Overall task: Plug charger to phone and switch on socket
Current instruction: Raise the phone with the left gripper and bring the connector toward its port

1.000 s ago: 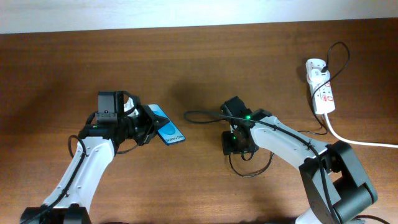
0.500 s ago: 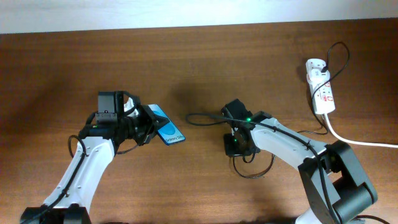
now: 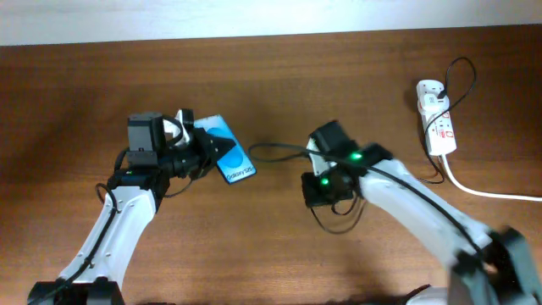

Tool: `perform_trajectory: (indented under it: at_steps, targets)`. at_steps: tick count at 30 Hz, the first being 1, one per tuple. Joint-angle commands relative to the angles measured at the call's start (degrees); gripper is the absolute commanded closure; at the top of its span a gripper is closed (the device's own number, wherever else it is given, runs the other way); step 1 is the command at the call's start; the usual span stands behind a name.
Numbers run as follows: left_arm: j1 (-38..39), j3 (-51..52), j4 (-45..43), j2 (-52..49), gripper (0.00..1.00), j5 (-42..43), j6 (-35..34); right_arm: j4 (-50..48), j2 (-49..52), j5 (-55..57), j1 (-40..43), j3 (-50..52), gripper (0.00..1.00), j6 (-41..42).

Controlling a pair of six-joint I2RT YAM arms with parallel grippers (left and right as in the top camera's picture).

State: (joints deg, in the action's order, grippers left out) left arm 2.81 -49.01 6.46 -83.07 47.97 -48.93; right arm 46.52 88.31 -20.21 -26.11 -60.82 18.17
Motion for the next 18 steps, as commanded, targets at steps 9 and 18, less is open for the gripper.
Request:
perform_trajectory:
  at_steps: [9, 18]
  targets:
    - [-0.09, -0.85, -34.58, 0.02, 1.0, 17.25, -2.62, -0.76, -16.31, -38.77, 0.35, -1.22, 0.96, -17.97]
    - [-0.09, -0.85, -48.85, -0.2, 1.0, 23.04, -19.45, -14.82, -11.54, -43.21, -3.23, -1.22, 0.96, -19.02]
